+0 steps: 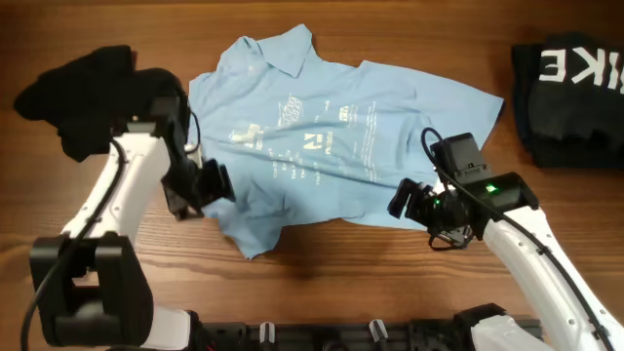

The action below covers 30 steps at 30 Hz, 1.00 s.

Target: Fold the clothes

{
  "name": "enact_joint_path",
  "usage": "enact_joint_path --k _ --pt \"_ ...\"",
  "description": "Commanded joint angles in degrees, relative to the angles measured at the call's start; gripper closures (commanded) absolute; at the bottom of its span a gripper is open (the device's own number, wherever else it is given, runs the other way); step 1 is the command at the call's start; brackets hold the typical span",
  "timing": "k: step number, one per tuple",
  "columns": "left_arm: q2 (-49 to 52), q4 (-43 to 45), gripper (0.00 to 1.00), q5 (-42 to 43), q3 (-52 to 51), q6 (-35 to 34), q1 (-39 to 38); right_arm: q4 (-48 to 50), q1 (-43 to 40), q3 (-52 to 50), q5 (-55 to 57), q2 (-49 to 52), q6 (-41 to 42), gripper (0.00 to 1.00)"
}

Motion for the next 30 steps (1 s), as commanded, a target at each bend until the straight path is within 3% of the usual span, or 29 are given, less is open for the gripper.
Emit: enact_joint_path --k 1,9,20,26,30 --pt "-3.7 1.3 0.34 2.4 -5.5 -0.2 -0.2 0.5 0.1 -0.6 6.0 0.9 2.8 0.0" --pt "-14.9 5.6 0.37 2.3 -13.7 -1.7 -0.2 2.5 -0.1 -0.7 6.7 6.3 4.0 0.0" --pt "-15.6 19.4 0.47 1.0 -23.2 -6.2 -0.2 4.0 -0.1 -0.7 6.5 7.3 3.6 0.01" --pt "-15.6 24.3 0.57 -1.0 -23.3 -10.3 -1.4 4.6 -0.1 -0.7 6.5 7.3 3.0 0.01" --pt "-15.6 24.7 0.69 -1.8 -23.3 -11.7 -4.9 4.8 -0.1 -0.7 6.5 7.3 2.1 0.01"
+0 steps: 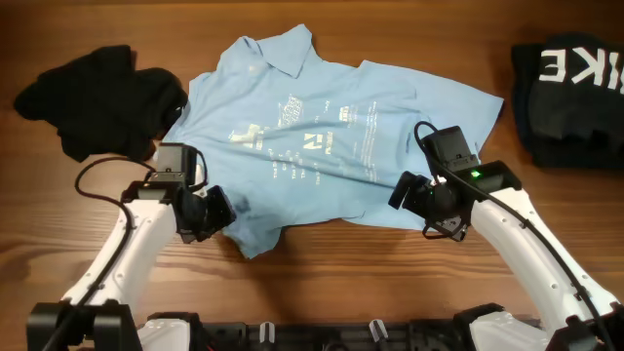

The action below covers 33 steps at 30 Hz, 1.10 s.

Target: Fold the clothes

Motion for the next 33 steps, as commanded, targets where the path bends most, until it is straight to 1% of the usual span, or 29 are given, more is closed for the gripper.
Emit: enact_joint_path --k 1,4,5,7,8,11,13,16,18,24,25,27,28,30,31,32,33 --pt "-0.3 0.3 0.71 -2.3 -0.5 -3.5 -3.8 0.6 -0.1 -0.6 1.2 0.5 -0.4 0.01" --pt "-0.3 0.0 0.73 -4.2 -0.5 -5.0 -5.7 0.9 -0.1 -0.6 1.2 0.5 -0.5 0.01" --pt "-0.3 -0.1 0.76 -4.7 -0.5 -5.7 -6.2 0.9 -0.1 -0.6 1.2 0.5 -0.5 0.01" --pt "-0.3 -0.1 0.86 -5.5 -0.7 -6.4 -6.5 0.9 -0.1 -0.6 1.2 0.5 -0.6 0.01" --pt "-0.3 -0.1 0.96 -5.8 -0.9 -6.4 -6.5 0.9 -0.1 -0.6 1.2 0.5 -0.9 0.01" --pt "-0.3 -0.2 0.96 -6.0 -1.4 -6.6 -6.5 1.0 -0.1 -0.6 1.2 0.5 -1.8 0.01" --pt "-0.3 -1.9 0.96 -6.0 -1.4 -7.2 -6.4 1.2 -0.1 -0.6 1.3 0.5 -1.9 0.02" --pt "-1.1 -5.6 0.96 -6.2 -1.4 -11.0 -6.4 2.3 -0.1 -0.6 1.2 0.5 -1.9 0.02" --pt "-2.4 -7.6 0.96 -6.2 -1.4 -11.4 -6.4 3.0 -0.1 -0.6 1.2 0.5 -1.9 0.02" --pt "-12.5 -12.7 0.96 -8.7 -1.4 -17.2 -6.4 4.4 -0.1 -0.6 1.3 0.5 -2.0 0.03" --pt "-15.1 -13.3 0.96 -10.0 -1.4 -17.3 -6.4 4.5 -0.1 -0.6 1.7 0.5 -1.9 0.03" --pt "-18.6 -15.0 0.96 -13.2 -1.4 -20.2 -6.4 4.6 -0.2 -0.6 3.0 0.5 -1.4 0.03" --pt "-20.1 -15.1 0.96 -14.7 -1.4 -20.4 -6.4 4.3 -0.7 -0.6 4.3 0.5 0.1 0.03" --pt "-20.9 -14.1 0.96 -16.3 -1.4 -20.4 -6.4 4.4 -2.1 -0.6 4.9 0.5 1.2 0.08" --pt "-20.7 -12.9 0.96 -17.0 -1.4 -20.4 -6.4 4.6 -3.2 -0.6 5.2 0.6 1.2 0.14" --pt "-20.2 -11.3 0.96 -17.4 -1.4 -20.4 -6.4 4.5 -4.5 -0.6 5.8 0.7 1.1 0.16" --pt "-19.4 -9.8 0.87 -17.5 -1.4 -20.4 -6.4 4.3 -5.5 -0.6 5.9 0.9 1.0 0.19"
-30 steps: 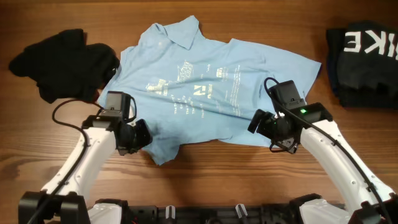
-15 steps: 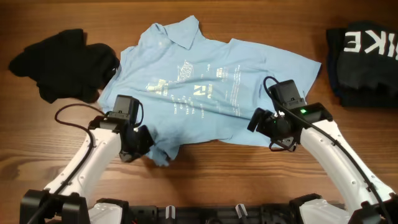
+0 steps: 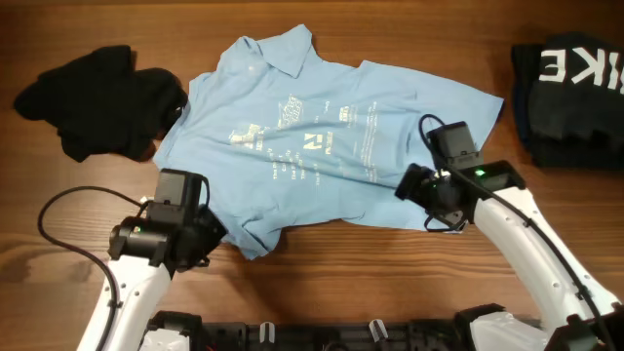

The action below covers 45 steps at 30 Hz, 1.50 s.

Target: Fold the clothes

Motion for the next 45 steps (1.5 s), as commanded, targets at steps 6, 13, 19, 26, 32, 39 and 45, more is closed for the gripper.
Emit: enact_joint_path --k 6,13,19,26,32,39,45 --pt "11.2 11.5 0.51 -3.5 -0.3 0.4 -0.3 -3.4 -5.5 -0.6 2.7 3.8 -0.5 0.19" --pt "27.2 22.0 0.42 1.4 -0.3 8.3 -0.3 -6.1 -5.5 -0.6 1.2 4.4 -0.6 0.13" --pt "30.2 20.9 0.96 1.4 -0.3 8.2 -0.2 -5.8 -5.5 -0.6 1.2 4.4 -0.6 0.13" --pt "23.4 9.8 0.96 2.0 -0.2 3.0 -0.2 -4.7 -5.5 -0.6 1.2 4.4 -0.6 0.13" --pt "9.4 5.1 0.96 0.6 -0.2 0.1 3.3 -4.6 -5.5 -0.6 1.2 4.4 -1.9 0.12" --pt "6.2 0.5 0.96 -0.8 -0.2 0.8 8.7 -4.9 -5.5 -0.6 -0.7 4.4 -2.0 0.09" --pt "6.3 -0.3 0.49 -0.8 -0.2 0.8 8.7 -3.7 -5.5 -0.6 -0.7 4.4 -2.1 0.07"
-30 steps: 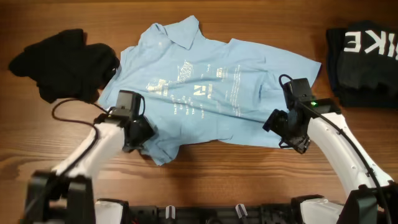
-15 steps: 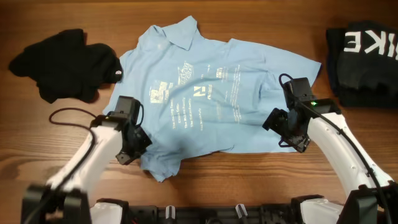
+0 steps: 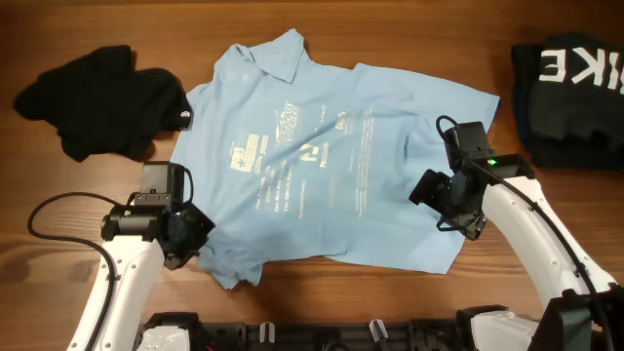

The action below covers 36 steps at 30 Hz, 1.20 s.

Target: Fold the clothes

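Note:
A light blue polo shirt [image 3: 322, 166] with white print lies spread front-up across the middle of the wooden table, collar toward the far left. My left gripper [image 3: 202, 234] sits at the shirt's lower left edge, shut on the cloth. On the right, my right gripper [image 3: 425, 188] rests on the shirt's side edge below the sleeve and is also shut on the fabric. The wrist bodies partly hide the fingertips of both.
A crumpled black garment [image 3: 97, 93] lies at the far left, touching the shirt's left sleeve. A folded black garment with white letters [image 3: 575, 88] sits at the far right edge. Bare wood [image 3: 322, 292] runs along the front of the table.
The shirt now lies wider and flatter, its hem reaching further toward the front right. My left gripper has moved slightly up and left at the hem, and the right one slightly right.
Both grippers first hovered beside the bunched shirt, left at its side, right at the lower right hem. They then closed in on the lower corners, the left arm swinging in from the front. Now the shirt is stretched out between them.

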{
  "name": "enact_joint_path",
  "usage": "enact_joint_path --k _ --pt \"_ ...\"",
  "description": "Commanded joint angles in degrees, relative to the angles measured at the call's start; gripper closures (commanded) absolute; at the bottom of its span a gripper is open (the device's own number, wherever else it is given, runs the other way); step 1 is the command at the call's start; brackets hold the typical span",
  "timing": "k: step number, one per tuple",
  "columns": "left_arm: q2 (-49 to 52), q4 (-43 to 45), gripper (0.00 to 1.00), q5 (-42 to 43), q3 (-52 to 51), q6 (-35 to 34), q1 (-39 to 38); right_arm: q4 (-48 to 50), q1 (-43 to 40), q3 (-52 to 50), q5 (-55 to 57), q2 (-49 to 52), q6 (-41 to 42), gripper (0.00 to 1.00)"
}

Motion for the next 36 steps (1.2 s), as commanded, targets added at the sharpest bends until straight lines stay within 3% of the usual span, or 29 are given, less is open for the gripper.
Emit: enact_joint_path --k 1,2,4,8,10,13,16,23,25,28,31,36 --pt "-0.1 0.3 0.23 -1.1 -0.3 -0.2 0.4 2.1 -0.1 -0.5 -0.7 0.5 -1.0 0.07" --pt "-0.1 1.1 0.1 -1.1 -0.3 1.6 0.4 3.7 -0.1 -0.5 -1.0 0.5 -2.6 0.07" --pt "-0.1 2.7 0.0 -1.1 -0.2 4.2 0.4 6.6 -0.1 -0.4 -1.8 0.5 -5.7 0.07" --pt "-0.6 3.4 0.0 -1.3 3.8 9.0 0.4 8.2 -0.1 2.1 -2.8 0.5 -12.0 0.08" --pt "-1.2 3.4 0.0 -1.0 7.8 12.2 0.4 7.0 -0.1 5.8 -5.2 0.5 -16.7 0.14" --pt "-0.8 4.1 0.0 3.6 15.0 19.8 0.4 3.4 -0.1 14.0 -7.8 0.5 -22.0 0.19" --pt "2.3 4.8 0.0 5.7 21.3 23.3 0.4 0.5 -0.1 24.0 -7.7 1.0 -26.4 0.23" --pt "22.3 15.2 0.05 12.3 30.9 31.0 -1.4 2.3 -0.1 37.9 -6.9 13.4 -31.9 0.26" --pt "27.9 20.3 0.11 12.9 33.1 32.5 -3.3 4.2 -0.2 38.6 -6.6 17.4 -31.9 0.27" --pt "34.1 28.2 0.11 12.6 34.7 34.4 -6.7 8.0 -0.8 38.6 -6.7 22.1 -31.7 0.32" --pt "39.5 36.1 0.11 9.2 36.0 35.9 -10.2 10.6 -2.2 38.6 -6.6 24.9 -31.8 0.44" --pt "45.5 44.2 0.14 4.2 38.2 39.7 -12.9 12.0 -6.1 38.6 -6.4 26.7 -31.9 0.87"
